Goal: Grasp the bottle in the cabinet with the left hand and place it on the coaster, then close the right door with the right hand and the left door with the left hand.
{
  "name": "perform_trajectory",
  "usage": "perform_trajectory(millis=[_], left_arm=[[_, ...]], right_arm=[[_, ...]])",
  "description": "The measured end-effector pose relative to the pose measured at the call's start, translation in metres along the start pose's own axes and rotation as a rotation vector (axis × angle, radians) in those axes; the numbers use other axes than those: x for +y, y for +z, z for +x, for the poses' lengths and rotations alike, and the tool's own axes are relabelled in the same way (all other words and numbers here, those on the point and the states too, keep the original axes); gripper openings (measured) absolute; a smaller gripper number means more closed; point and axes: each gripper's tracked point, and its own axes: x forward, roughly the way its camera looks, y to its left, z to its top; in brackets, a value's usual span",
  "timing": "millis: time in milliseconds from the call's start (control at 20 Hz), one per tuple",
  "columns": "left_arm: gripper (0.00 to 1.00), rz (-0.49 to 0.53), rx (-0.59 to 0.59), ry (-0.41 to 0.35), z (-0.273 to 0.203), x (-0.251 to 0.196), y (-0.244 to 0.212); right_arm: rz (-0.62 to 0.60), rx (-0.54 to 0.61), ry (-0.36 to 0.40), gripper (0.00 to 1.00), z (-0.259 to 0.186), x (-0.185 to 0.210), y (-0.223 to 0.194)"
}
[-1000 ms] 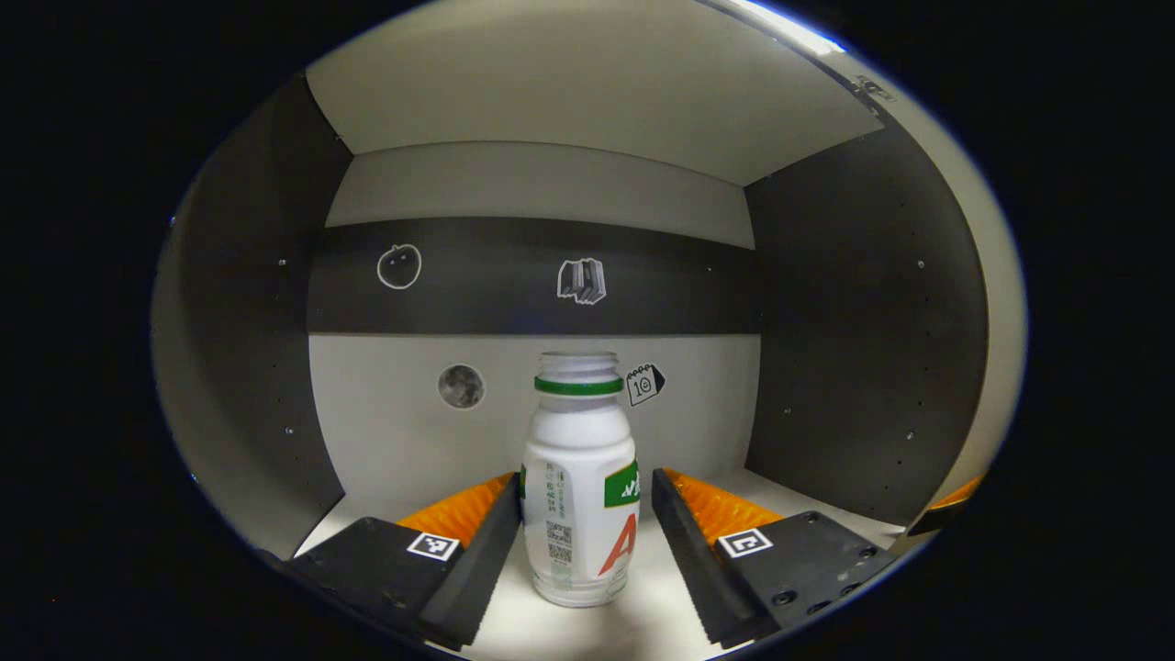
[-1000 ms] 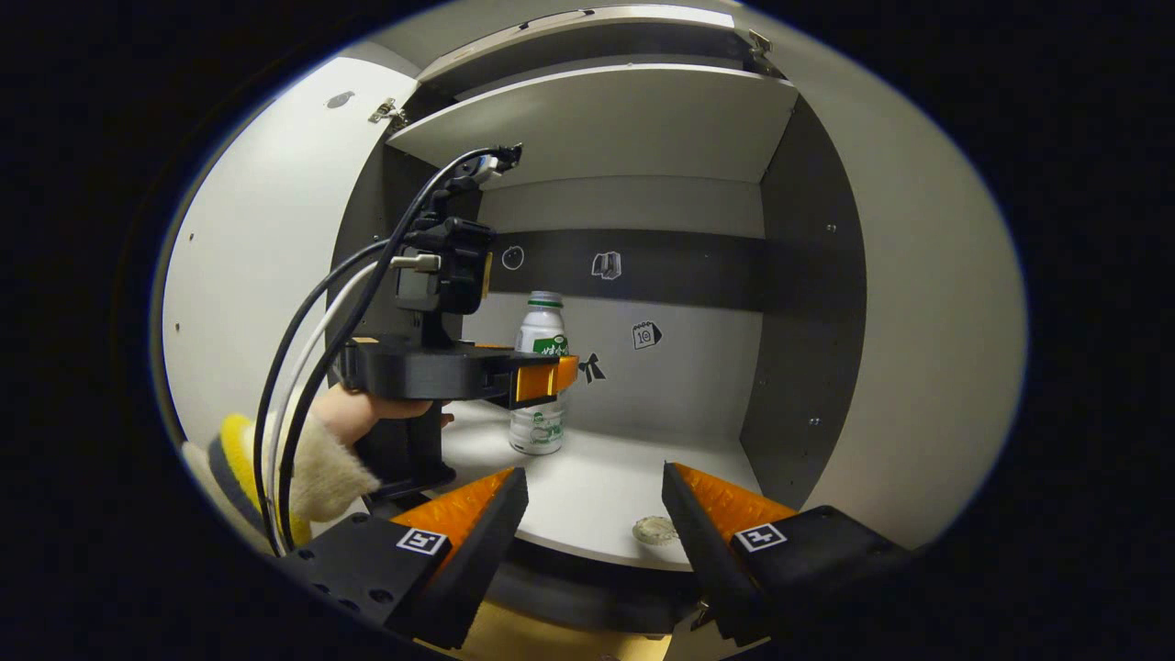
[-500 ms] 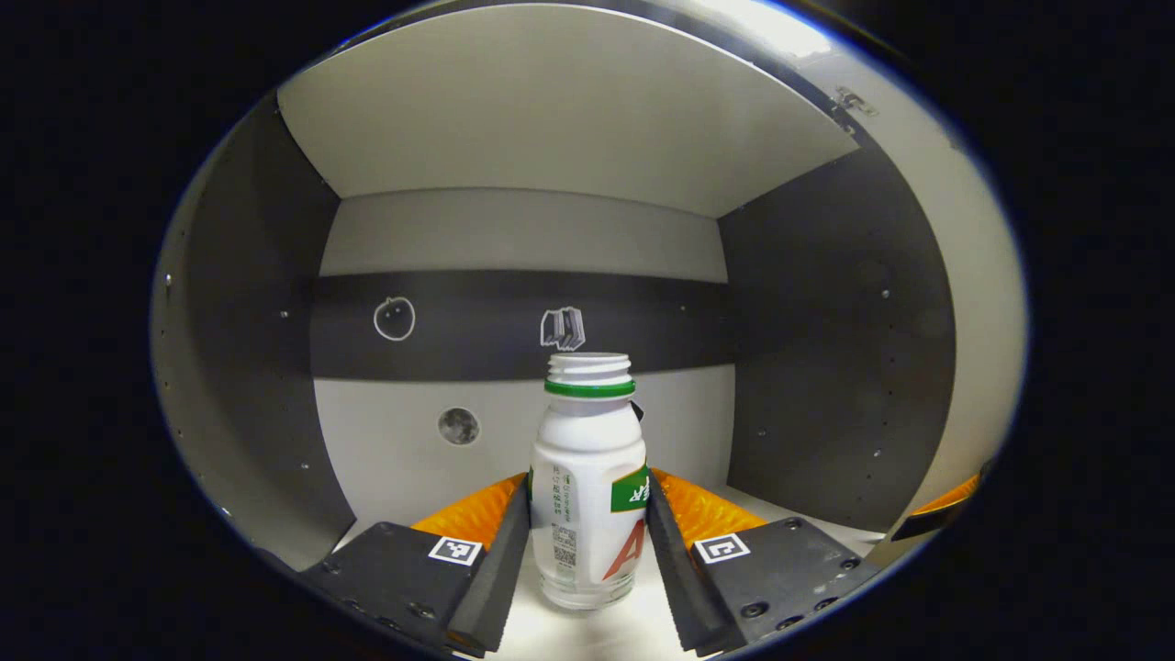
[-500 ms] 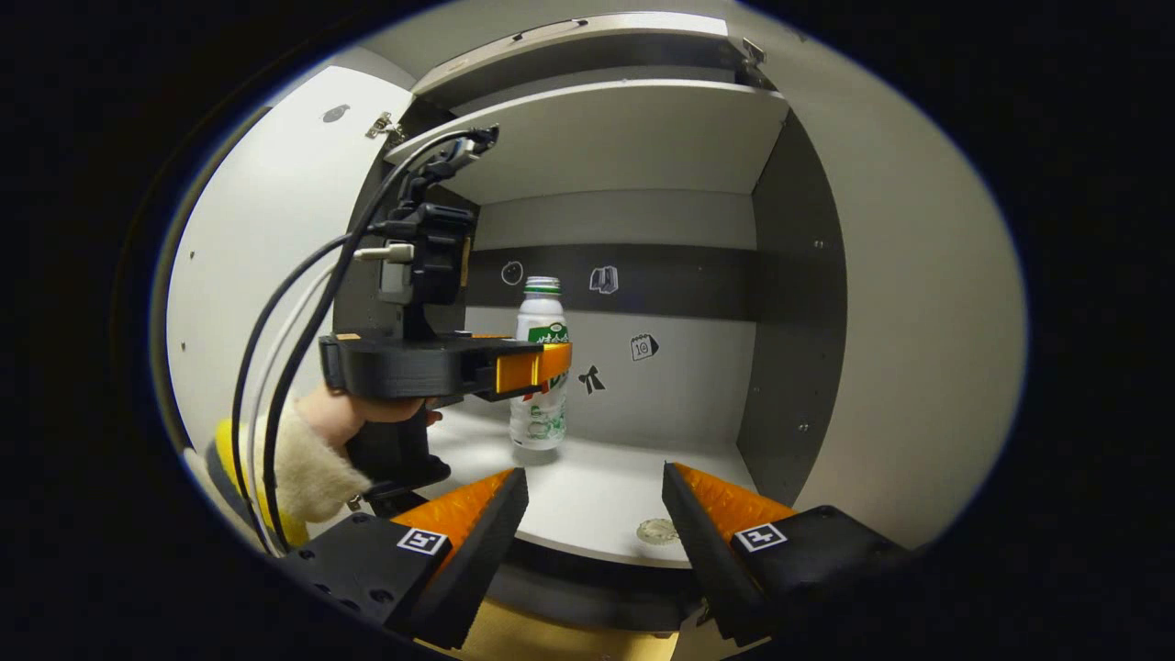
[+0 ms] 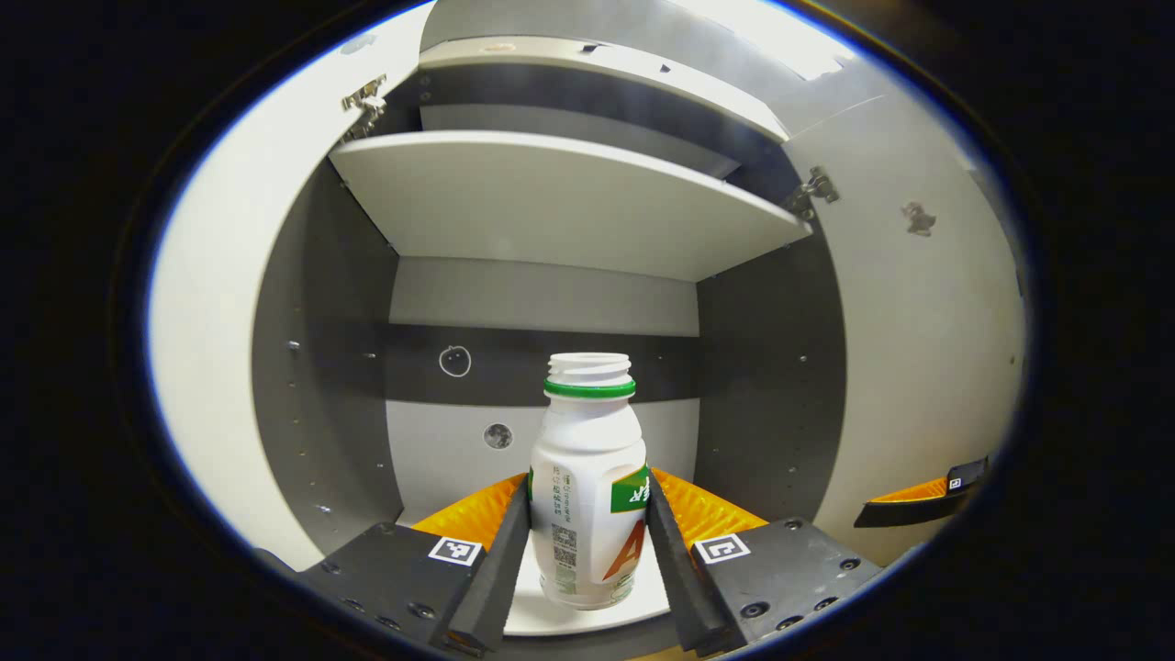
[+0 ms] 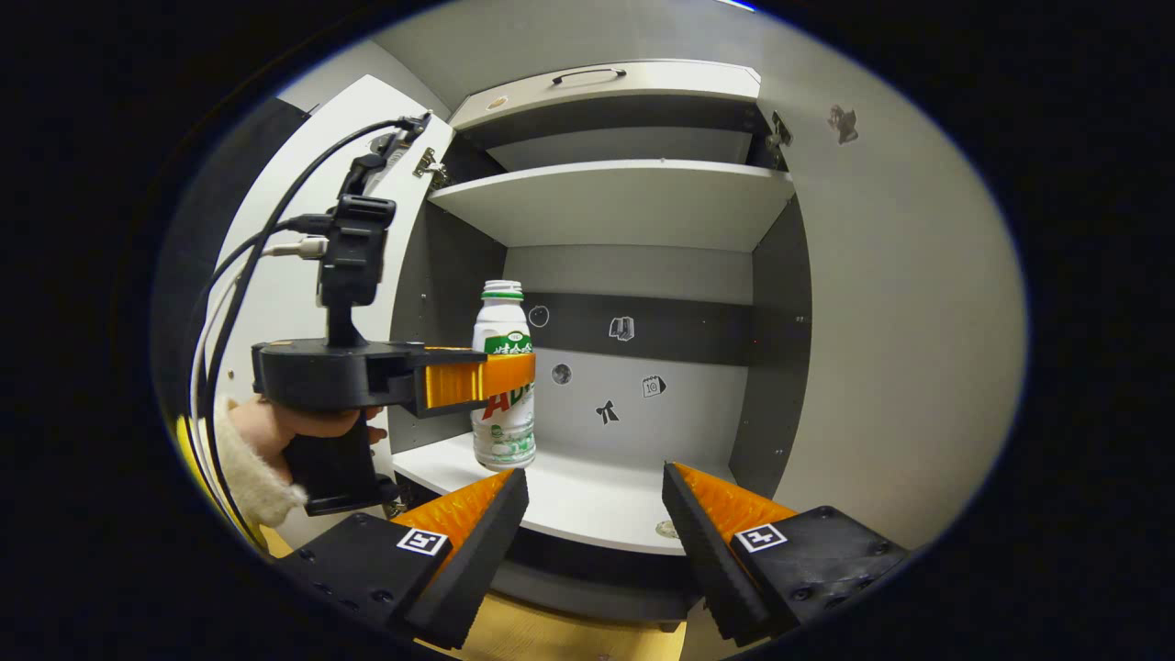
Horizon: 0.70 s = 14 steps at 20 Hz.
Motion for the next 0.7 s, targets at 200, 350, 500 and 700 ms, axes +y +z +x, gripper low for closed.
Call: perform_trajectory(millis=[200,350,500,700], left_arm=[[0.7,-0.011,0.004,-0.047,-0.058,-0.014,0.002],[0.7,-0.027,0.016,-0.082,-0.104,-0.025,-0.004],[0.7,-0.039,0.023,-0.133,-0.149,-0.039,-0.015],[0.7,-0.052,0.05,-0.206,-0.194,-0.062,-0.044]], right_arm=[[-0.032,-0.033,-0.077,0.97,-0.044,0.006,0.017],[-0.048,-0.039,-0.136,0.97,-0.08,0.014,0.022],[-0.073,-0.036,-0.207,0.97,-0.118,0.011,0.022],[-0.08,-0.017,-0.304,0.98,-0.159,-0.005,0.015]])
